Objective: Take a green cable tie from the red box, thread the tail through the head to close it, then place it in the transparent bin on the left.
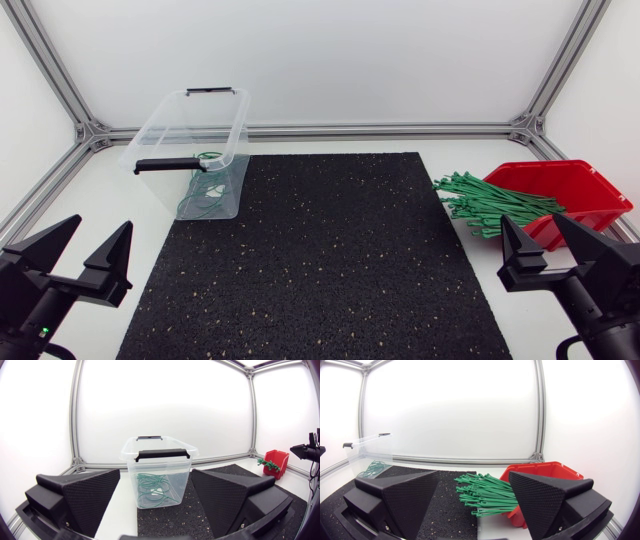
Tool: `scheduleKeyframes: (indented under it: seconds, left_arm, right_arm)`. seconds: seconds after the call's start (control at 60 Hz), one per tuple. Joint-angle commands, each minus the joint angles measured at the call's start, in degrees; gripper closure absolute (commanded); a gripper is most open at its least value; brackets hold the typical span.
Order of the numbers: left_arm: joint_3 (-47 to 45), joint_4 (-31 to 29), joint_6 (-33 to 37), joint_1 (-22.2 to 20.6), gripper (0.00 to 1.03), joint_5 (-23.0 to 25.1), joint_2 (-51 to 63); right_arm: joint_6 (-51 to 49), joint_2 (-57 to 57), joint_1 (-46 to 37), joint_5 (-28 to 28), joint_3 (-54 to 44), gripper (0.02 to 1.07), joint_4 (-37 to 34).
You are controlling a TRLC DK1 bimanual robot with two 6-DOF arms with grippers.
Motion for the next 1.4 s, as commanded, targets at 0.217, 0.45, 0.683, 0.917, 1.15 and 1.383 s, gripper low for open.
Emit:
scheduleKeyframes:
  seconds: [0.217,0.45,0.683,0.917,1.15,1.383]
  left_arm:
    - [-2.5,-0.2,-1.2,-1.9,0.04,0.4,-0.2]
    - [-2.5,-0.2,-3.2,-1.8,0.04,-0.1,-0.2]
    - [-2.5,-0.6,-4.3,-2.4,0.04,-3.7,-0.2]
    - [-2.5,-1.4,-3.9,-5.9,0.04,-9.4,-0.3]
    - [-2.5,-1.7,-3.9,-6.2,0.04,-9.5,-0.3]
    - [-2.5,-1.8,-3.9,-6.4,0.04,-9.5,-0.2]
  right_arm:
    - [-0.1,-0.6,0.2,0.2,-1.0,0.06,-0.4]
    - [-0.1,-0.6,0.3,0.2,-1.0,0.06,-0.4]
    - [-0.1,-0.6,-0.1,0.2,-1.0,0.06,-0.3]
    - [-0.1,-0.7,-0.2,0.2,-1.0,0.06,1.2]
    - [-0.9,-0.7,-0.5,1.3,2.8,0.06,4.7]
    - [-2.1,7.1,-2.3,2.4,15.3,0.06,5.2]
